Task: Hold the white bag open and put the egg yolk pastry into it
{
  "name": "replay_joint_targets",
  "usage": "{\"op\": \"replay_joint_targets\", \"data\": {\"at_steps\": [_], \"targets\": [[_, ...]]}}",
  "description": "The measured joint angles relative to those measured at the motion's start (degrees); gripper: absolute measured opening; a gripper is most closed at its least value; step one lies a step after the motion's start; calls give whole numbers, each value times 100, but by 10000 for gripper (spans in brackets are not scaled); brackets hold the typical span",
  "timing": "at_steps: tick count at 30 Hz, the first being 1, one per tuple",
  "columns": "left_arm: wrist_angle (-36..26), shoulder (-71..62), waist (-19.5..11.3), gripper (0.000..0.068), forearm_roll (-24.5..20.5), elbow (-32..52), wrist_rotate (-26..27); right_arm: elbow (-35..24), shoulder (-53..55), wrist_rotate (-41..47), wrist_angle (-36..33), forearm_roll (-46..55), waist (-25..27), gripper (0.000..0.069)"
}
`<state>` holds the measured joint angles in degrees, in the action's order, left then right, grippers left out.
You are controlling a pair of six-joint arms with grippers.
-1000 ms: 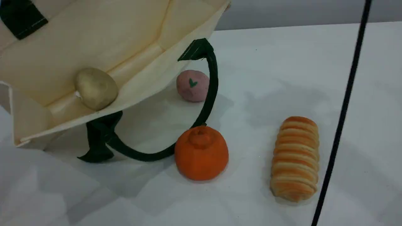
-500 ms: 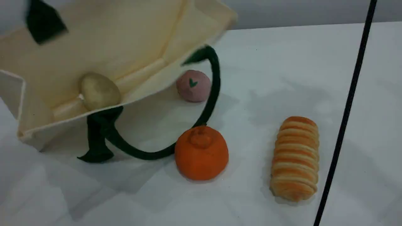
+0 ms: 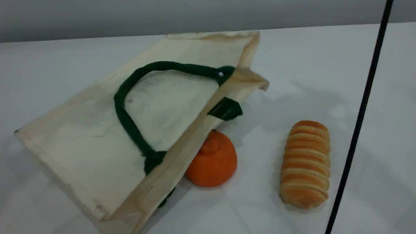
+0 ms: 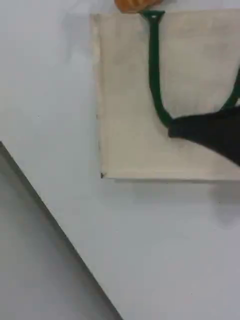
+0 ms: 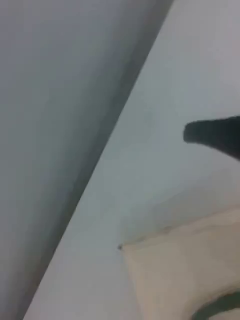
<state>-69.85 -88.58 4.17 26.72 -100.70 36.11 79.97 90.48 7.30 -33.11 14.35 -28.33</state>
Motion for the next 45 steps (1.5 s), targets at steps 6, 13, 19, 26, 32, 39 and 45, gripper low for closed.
{"op": "replay_joint_targets", "data": {"at_steps": [6,13,19,26,32,39,45], "targets": [[-18,457,0,580,-250,0,-435,42,-716,-142,-488,0,0,571],[-25,1202,0,580,-1073,-5,-1170,58,-2085,-311,-880,-60,-49,571],[-21,2085,0,580,-1312,135,-1719,59,-3458,-526,-1655,-230,-49,571],[-22,3501,0,580,-1284,1146,-1733,54,-5054,-638,-2975,-713,-49,571],[-23,4950,0,580,-1287,2504,-1733,21,-5962,-774,-3696,-1491,-49,571],[-21,6629,0,580,-1176,3966,-1737,-803,-6739,-1146,-3681,-2595,-49,571],[-21,7629,0,580,-787,5049,-1737,-2194,-7487,-1669,-3684,-2729,-49,571]]}}
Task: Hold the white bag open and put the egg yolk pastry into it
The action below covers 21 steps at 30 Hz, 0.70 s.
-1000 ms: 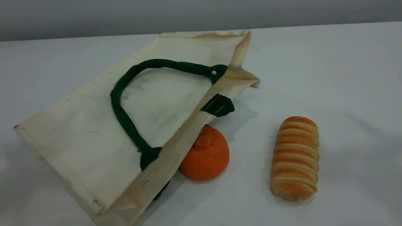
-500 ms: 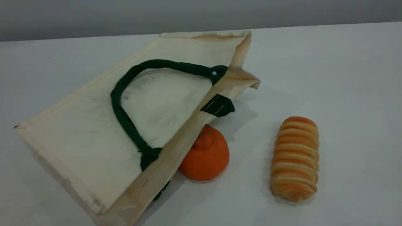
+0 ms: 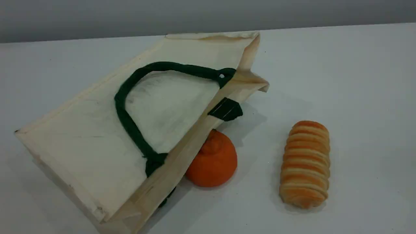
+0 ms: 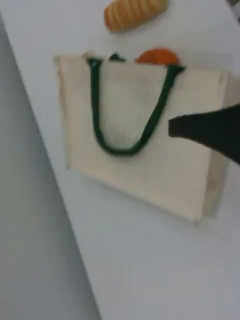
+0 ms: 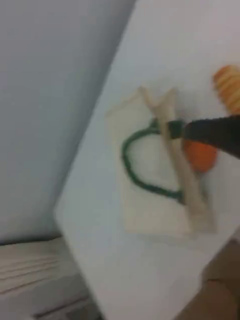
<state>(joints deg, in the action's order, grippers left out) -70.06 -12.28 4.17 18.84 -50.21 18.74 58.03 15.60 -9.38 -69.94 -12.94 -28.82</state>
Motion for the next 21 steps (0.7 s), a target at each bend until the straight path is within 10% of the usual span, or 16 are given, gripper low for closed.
{"op": "replay_joint_targets", "data": {"at_steps": [10,21], "targets": [[102,98,0,580,202,1408,11,-2524,-296,-232,534,107,7,571],[352,93,0,580,109,1773,21,-2805,-296,-245,696,226,7,571]]}}
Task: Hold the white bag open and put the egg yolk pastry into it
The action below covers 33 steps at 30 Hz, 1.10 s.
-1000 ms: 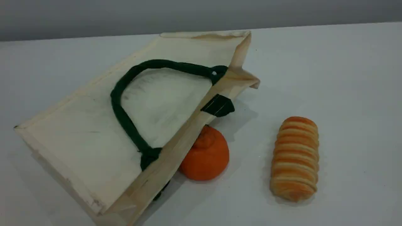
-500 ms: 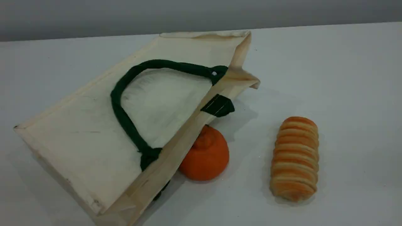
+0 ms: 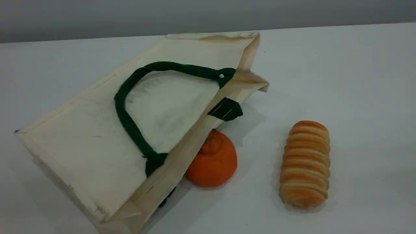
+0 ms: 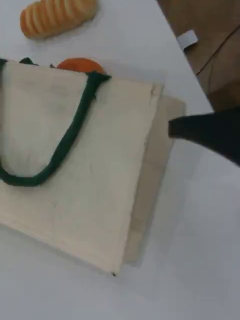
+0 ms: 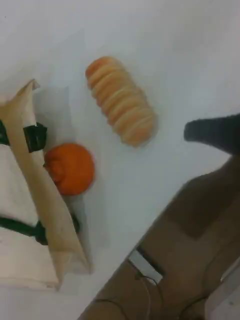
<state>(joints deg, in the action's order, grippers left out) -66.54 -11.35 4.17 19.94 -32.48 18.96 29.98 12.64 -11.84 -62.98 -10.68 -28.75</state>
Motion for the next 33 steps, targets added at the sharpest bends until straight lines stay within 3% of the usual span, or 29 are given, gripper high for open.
{"op": "replay_joint_targets", "data": {"at_steps": [9,17,33], "targets": [[7,0,0,580,-502,-5,-82,0,0,103,0,-29,0,571],[198,0,0,580,-1318,92,-787,0,0,121,0,-29,0,570],[443,5,0,580,-1421,341,-900,0,0,121,-7,-29,0,570]]}}
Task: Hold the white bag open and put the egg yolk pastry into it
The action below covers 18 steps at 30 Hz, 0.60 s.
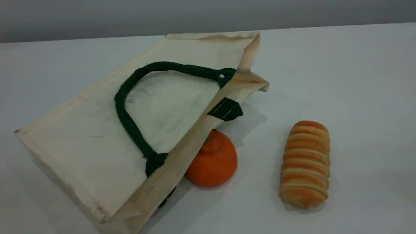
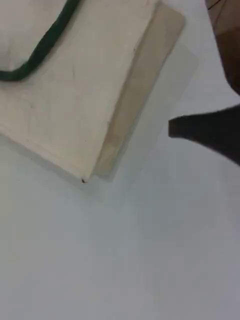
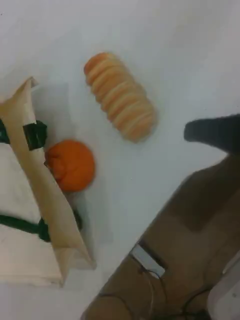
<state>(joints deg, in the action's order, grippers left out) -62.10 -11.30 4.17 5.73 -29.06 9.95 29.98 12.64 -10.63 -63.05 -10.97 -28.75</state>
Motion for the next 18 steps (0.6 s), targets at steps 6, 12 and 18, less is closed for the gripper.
{"op": "replay_joint_targets", "data": {"at_steps": [6,12,18], "targets": [[-13,11,-160,580,18,0,0,0,-24,0,0,-126,410,570],[-17,378,-568,580,23,-5,5,0,-413,0,-20,-118,1735,570],[-19,847,-593,580,25,-5,5,0,-901,0,-19,-116,2634,570]]}}
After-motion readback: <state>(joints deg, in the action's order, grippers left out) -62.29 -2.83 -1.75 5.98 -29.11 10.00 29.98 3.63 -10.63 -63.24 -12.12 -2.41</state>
